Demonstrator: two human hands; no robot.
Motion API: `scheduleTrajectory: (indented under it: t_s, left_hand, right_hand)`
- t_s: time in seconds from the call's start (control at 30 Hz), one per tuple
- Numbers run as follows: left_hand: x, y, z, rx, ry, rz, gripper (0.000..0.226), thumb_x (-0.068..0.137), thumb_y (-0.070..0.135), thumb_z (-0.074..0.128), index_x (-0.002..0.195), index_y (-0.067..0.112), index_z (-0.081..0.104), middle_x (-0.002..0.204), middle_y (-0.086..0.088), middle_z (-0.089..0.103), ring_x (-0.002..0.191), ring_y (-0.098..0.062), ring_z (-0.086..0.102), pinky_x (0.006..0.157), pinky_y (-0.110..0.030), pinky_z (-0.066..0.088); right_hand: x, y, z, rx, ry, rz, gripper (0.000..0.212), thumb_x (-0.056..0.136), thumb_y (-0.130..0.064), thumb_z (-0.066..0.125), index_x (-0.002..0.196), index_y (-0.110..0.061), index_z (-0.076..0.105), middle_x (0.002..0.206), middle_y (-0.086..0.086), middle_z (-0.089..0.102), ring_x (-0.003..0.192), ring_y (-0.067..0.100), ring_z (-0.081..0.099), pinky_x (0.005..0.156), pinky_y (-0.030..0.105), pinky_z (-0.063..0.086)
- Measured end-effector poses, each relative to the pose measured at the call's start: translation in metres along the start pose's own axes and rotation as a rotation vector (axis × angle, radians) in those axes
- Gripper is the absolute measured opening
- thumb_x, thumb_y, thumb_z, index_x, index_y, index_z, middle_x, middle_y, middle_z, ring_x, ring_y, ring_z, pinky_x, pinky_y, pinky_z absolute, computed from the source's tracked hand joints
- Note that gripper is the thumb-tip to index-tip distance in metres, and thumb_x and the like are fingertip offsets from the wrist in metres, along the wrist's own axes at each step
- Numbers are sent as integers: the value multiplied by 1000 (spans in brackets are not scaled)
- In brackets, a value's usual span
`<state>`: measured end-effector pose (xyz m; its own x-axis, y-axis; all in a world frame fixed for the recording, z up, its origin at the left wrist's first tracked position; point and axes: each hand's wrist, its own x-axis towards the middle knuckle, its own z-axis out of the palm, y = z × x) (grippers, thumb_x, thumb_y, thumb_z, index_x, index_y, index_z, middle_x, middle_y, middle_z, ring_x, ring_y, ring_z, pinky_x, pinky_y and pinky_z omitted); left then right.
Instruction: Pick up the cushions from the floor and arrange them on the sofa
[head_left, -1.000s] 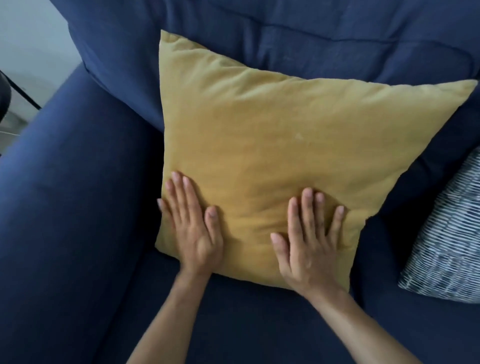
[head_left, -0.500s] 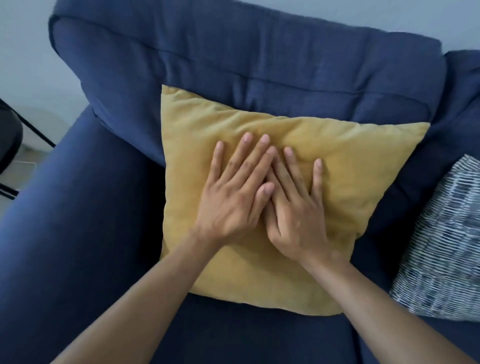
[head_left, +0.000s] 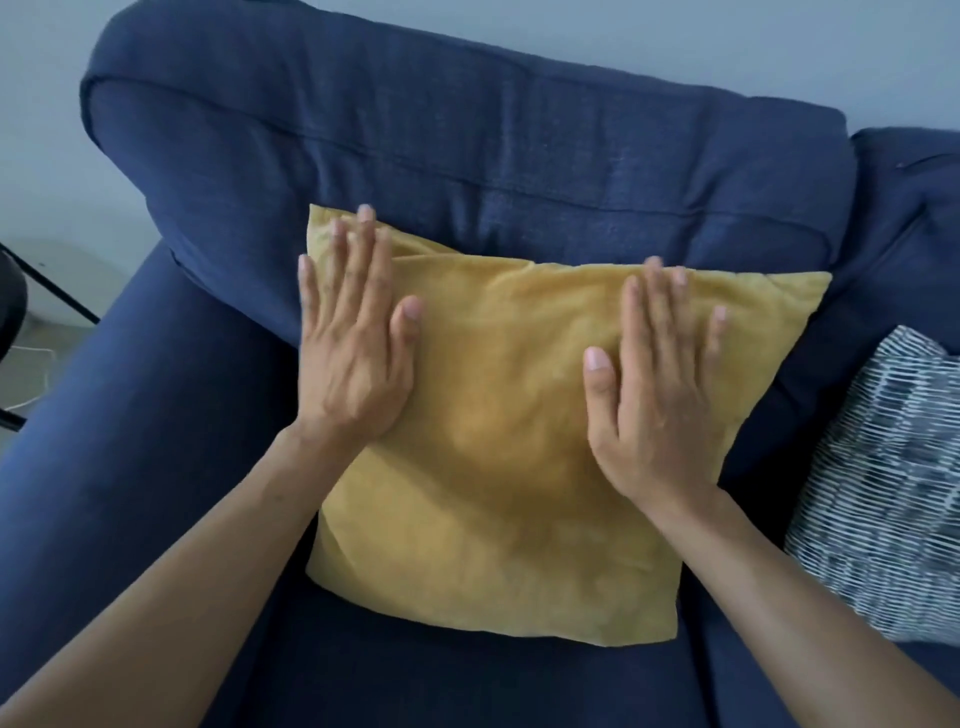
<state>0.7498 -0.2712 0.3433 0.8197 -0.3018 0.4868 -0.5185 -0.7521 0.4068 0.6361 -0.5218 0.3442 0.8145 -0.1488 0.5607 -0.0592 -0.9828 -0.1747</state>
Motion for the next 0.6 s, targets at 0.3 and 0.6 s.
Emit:
scheduleTrajectory:
  t_s: [0.3,0.6]
  left_hand:
    - [14,31,26,227,-201,205,72,114,57,11,169,16,32,180,-4,19,168,-26,8,134,-60,9]
    - [15,-24,-25,285,-391,-138,78,109,68,3,173,24,3,181,5,-8,167,-15,-14,136,-54,-2]
  right_hand:
    - [20,7,9,-178,-189,-99,67,116,-53,24,170,-14,27,181,6,19,169,24,8,134,65,5]
    - [24,62,-41,-82,-296,114,69,115,-53,20,164,-9,39,176,9,33,168,26,17,134,62,12]
